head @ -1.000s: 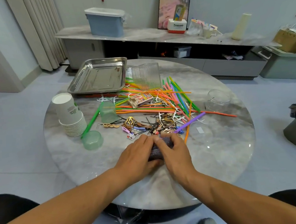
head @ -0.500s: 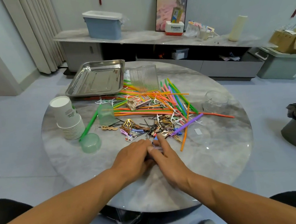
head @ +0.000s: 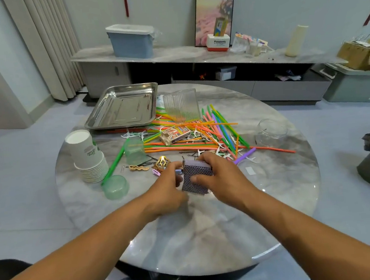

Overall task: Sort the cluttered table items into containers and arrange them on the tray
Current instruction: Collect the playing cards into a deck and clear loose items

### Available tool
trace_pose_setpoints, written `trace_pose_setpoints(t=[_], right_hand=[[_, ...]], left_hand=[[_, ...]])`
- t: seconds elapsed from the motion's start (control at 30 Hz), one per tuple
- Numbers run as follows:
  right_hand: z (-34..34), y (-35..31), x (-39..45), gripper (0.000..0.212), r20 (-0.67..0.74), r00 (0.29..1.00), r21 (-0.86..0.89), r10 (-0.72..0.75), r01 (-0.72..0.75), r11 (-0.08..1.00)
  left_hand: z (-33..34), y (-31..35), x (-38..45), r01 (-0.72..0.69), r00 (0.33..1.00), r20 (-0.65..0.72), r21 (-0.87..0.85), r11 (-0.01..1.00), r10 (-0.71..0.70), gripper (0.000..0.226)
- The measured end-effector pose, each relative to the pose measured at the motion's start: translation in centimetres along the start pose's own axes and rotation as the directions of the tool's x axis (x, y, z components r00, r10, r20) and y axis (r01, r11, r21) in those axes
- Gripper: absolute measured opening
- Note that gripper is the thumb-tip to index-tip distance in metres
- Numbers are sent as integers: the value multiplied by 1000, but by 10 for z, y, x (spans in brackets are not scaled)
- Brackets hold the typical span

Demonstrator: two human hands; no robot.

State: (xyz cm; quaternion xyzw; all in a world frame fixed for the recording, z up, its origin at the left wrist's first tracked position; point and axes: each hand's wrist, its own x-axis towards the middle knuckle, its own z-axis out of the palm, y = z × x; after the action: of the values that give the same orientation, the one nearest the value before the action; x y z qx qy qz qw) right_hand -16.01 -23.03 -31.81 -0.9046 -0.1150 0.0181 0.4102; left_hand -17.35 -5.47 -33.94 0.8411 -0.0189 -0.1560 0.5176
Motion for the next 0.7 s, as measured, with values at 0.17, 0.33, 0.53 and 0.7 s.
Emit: trace_pose_setpoints(t=[0.17, 0.33, 0.53, 0.7], right_hand=[[17, 21, -14, 35, 333, 937, -134, 106, -65, 989], [17, 43, -1, 30, -1, 991, -127, 130, -130, 983], [8, 40, 10, 25, -80, 961, 409, 264, -209, 888], [19, 13, 8, 33, 171, 959, 876, 227, -253, 411]], left_hand=[[-16, -17, 1, 218, 966, 81, 267, 939, -247, 63], [-14, -22, 5, 192, 975, 63, 260, 946, -215, 70], [-8, -24, 3, 130, 990, -36, -138, 982, -137, 79], [2, 3, 1, 267, 963, 195, -770, 580, -186, 66]])
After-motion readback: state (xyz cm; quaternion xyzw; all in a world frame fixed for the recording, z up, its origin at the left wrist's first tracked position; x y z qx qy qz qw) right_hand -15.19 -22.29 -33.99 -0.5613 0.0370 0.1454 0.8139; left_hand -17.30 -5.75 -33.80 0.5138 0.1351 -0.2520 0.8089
